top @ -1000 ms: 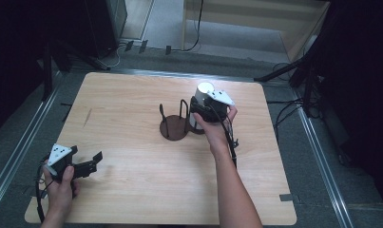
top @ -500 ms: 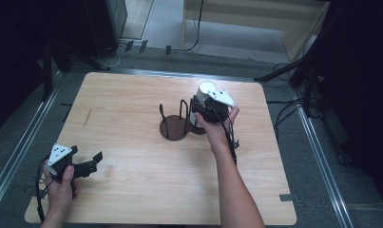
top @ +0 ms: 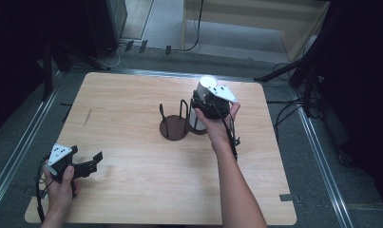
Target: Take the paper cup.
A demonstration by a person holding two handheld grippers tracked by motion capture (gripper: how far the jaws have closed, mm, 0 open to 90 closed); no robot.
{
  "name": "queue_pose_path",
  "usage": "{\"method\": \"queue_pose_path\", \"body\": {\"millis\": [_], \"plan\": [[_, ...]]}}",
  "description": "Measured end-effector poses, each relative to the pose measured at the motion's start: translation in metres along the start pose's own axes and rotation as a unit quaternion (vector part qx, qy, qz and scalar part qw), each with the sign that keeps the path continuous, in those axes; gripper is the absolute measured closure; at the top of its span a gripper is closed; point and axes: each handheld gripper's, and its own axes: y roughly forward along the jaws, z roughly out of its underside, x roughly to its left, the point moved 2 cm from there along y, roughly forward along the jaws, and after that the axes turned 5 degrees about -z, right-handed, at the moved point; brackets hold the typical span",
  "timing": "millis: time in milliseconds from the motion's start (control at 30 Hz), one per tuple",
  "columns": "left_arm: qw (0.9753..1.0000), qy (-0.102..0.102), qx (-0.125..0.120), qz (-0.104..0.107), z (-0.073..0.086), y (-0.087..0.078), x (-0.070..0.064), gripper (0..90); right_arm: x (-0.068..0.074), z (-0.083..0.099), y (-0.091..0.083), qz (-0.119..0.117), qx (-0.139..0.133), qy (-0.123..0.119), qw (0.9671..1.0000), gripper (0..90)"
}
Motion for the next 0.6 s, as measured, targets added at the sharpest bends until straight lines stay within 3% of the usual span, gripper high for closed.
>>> {"method": "queue_pose_path", "body": {"millis": [200,433,533,600], "plan": [[1.0000,-0.002,0.001,0.000,0.000,-0.001,0.001,1.0,-0.001,-0.011,-0.006,0.003,-0.005,0.007,1.0000,29.1],[0.9999,-0.008,0.001,0.009,-0.001,-0.001,0.003,1.0,0.002,-0.028,-0.022,-0.004,-0.030,0.004,0.9995,29.9],[0.9999,-0.009,0.000,-0.007,-0.002,-0.001,0.004,1.0,0.002,-0.035,-0.030,-0.001,-0.037,0.006,0.9993,30.0],[0.9999,-0.008,0.001,-0.006,-0.003,-0.002,0.004,1.0,0.002,-0.040,-0.035,-0.003,-0.041,0.007,0.9991,30.0]]}}
